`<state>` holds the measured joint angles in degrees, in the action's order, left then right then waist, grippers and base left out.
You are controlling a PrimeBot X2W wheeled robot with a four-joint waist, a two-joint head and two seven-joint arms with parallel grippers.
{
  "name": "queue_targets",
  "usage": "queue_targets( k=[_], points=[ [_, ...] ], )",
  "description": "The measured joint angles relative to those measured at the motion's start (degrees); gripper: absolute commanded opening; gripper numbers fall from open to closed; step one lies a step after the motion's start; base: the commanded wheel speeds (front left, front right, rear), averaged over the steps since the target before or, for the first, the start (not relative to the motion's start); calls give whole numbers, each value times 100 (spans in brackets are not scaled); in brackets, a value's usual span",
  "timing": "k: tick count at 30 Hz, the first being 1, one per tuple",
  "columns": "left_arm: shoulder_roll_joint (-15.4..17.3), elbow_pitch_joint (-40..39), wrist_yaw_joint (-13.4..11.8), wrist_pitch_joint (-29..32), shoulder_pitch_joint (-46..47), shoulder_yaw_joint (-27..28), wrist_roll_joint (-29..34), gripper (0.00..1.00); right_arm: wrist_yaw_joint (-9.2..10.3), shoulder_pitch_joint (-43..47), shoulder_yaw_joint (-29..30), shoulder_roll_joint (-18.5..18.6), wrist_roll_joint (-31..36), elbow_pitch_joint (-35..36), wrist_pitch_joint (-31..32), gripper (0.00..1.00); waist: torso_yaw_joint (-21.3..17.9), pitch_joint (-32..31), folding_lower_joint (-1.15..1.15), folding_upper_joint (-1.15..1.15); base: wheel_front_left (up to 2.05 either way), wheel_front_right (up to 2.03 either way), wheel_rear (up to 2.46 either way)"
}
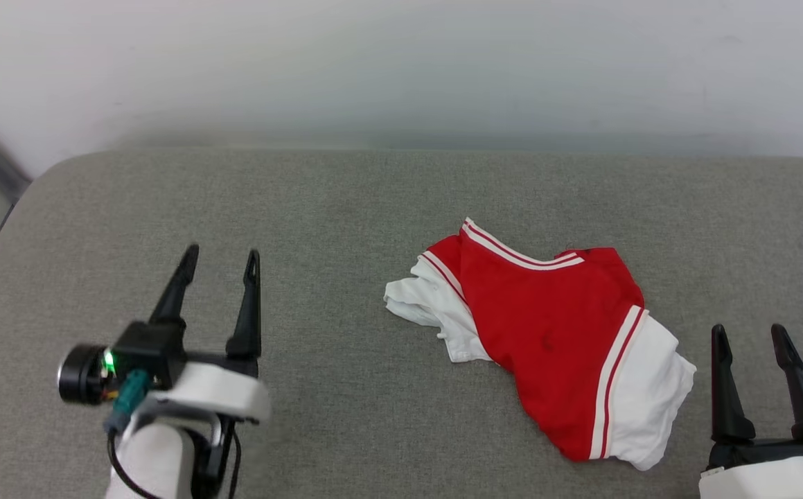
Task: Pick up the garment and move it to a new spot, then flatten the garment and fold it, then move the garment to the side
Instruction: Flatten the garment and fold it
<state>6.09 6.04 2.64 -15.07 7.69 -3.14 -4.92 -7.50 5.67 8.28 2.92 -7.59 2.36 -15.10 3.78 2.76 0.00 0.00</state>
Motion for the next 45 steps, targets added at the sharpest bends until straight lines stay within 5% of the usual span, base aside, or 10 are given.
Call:
queue_targets(
  k=[4,11,31,45],
  points=[
    [237,219,297,0,970,-29,-46,100,0,-160,-45,-1,32,75,0,100,-51,173,0,0,0,0,0],
    [669,1050,460,241,2652,-521,-431,100,0,-443,-87,-1,104,168,1,100,-201,582,1,0,0,0,0],
    [2179,1641,476,4841,5345,-4256,-3822,100,0,-1033,-163,0,169,308,0,100,-607,1617,1,0,0,0,0],
    [2593,1744,476,5985,5640,-6098,-4900,100,0,-1289,-297,0,54,324,1,100,-930,2140,1,0,0,0,0]
  ],
)
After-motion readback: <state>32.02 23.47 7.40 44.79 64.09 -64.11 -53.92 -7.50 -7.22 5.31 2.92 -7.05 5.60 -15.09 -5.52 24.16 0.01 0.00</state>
